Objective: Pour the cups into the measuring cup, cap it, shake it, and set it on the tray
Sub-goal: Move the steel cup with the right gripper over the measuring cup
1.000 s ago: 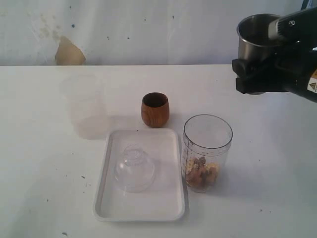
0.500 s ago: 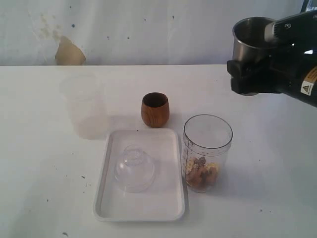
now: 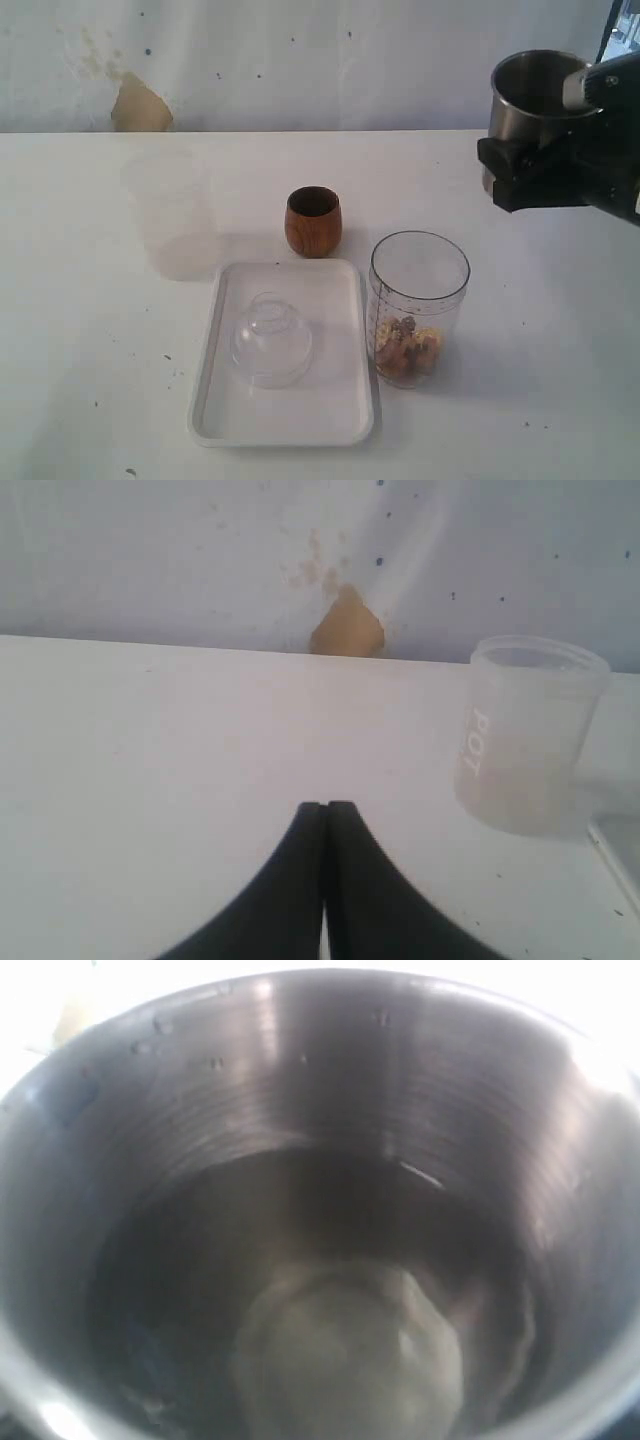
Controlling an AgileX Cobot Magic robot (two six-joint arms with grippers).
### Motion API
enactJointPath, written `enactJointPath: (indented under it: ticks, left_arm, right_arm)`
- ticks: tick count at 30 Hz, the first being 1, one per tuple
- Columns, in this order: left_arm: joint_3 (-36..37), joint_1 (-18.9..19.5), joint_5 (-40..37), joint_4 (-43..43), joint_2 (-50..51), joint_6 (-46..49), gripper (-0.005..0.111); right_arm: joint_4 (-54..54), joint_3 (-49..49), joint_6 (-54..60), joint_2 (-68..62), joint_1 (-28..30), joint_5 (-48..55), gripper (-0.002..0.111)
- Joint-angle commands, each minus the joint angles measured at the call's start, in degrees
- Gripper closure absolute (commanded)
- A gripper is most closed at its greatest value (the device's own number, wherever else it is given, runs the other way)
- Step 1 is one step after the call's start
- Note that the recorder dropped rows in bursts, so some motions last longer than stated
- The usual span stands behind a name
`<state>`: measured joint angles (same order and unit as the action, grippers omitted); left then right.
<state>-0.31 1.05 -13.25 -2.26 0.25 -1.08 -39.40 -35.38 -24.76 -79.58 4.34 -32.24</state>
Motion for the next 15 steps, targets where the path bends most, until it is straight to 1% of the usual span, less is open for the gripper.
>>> enactJointPath:
  ticks: [1,7,15]
  left_arm:
    - [0.3,0.0,-0.1,0.1,-0.2,0.0,0.107]
    - [0.3,0.0,-0.1,0.1,-0.2,0.0,0.107]
    - [0.3,0.0,-0.1,0.1,-0.2,0.0,0.107]
  right_arm:
    - [-0.7,1.9,-1.4,-0.2,0.4,-5.0,0.108]
    - [-4.6,4.3,-1.4,-0.5,0.4,-5.3,0.108]
    - [-5.4,6.6,-0.7,-0.9,0.4,-7.9,0.108]
